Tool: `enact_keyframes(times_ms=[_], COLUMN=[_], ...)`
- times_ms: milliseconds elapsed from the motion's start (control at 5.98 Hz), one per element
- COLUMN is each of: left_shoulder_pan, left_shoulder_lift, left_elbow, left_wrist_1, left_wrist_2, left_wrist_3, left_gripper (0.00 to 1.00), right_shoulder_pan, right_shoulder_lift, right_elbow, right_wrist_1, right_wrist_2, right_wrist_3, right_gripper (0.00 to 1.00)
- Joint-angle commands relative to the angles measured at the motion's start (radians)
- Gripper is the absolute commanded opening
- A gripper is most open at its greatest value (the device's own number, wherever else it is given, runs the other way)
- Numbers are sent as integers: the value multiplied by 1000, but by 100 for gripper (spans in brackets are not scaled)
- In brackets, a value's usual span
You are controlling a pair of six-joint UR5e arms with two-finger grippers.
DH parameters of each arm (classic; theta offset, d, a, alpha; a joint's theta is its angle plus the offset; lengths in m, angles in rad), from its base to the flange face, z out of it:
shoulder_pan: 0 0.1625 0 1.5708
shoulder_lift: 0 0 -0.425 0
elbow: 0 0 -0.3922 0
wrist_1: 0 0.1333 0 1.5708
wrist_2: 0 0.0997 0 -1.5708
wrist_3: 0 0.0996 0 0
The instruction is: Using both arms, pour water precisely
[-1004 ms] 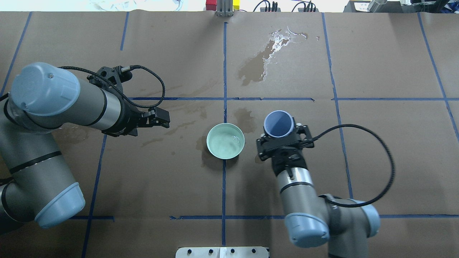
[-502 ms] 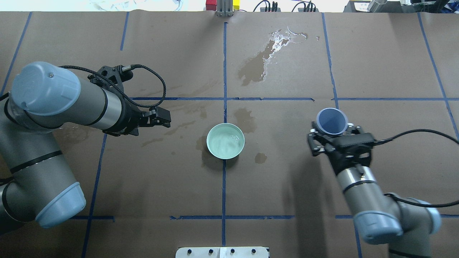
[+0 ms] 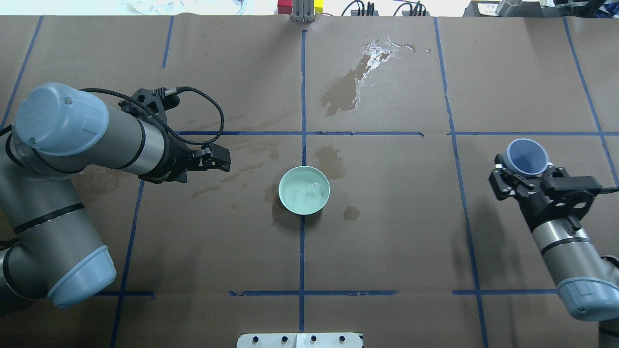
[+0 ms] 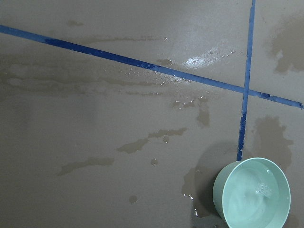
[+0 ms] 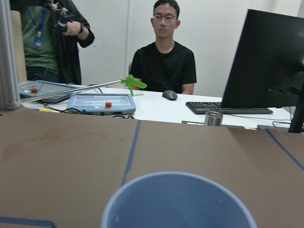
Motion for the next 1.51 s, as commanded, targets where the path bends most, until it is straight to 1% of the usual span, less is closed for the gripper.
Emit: enact_keyframes(times_ms=[0,167,335,502,669,837,1004,1171,1339], left_shoulder_pan=[3,3,3,5,5,3,5,3,3], left_shoulder_lift=[0,-2,0,-2,-2,-2,-2,0,0], left_elbow=[-1,-4,-4,-4,-5,-8,-8,-12,-12], left_wrist_1=[0,2,2,2,2,2,2,2,2], left_wrist_2=[0,0,0,0,3,5,3,5,5], left_wrist_3=[-32,-34,-35,-35,-34,-35,-34,-34,-34], left_gripper=[100,100,100,100,100,100,100,100,100], right_shoulder_pan=[22,23,22,22,22,22,20,20,17], right_shoulder_lift=[-23,-24,-44,-41,-43,-43,-38,-37,-31], right_elbow=[-119,-142,-252,-280,-312,-322,-314,-309,-314], right_wrist_1=[12,55,196,237,268,288,293,293,294], right_wrist_2=[-3,-3,-5,-9,-9,-11,-12,-27,-44], right_wrist_3=[121,127,120,114,114,114,114,114,114], right_gripper=[0,1,2,3,3,6,9,16,17])
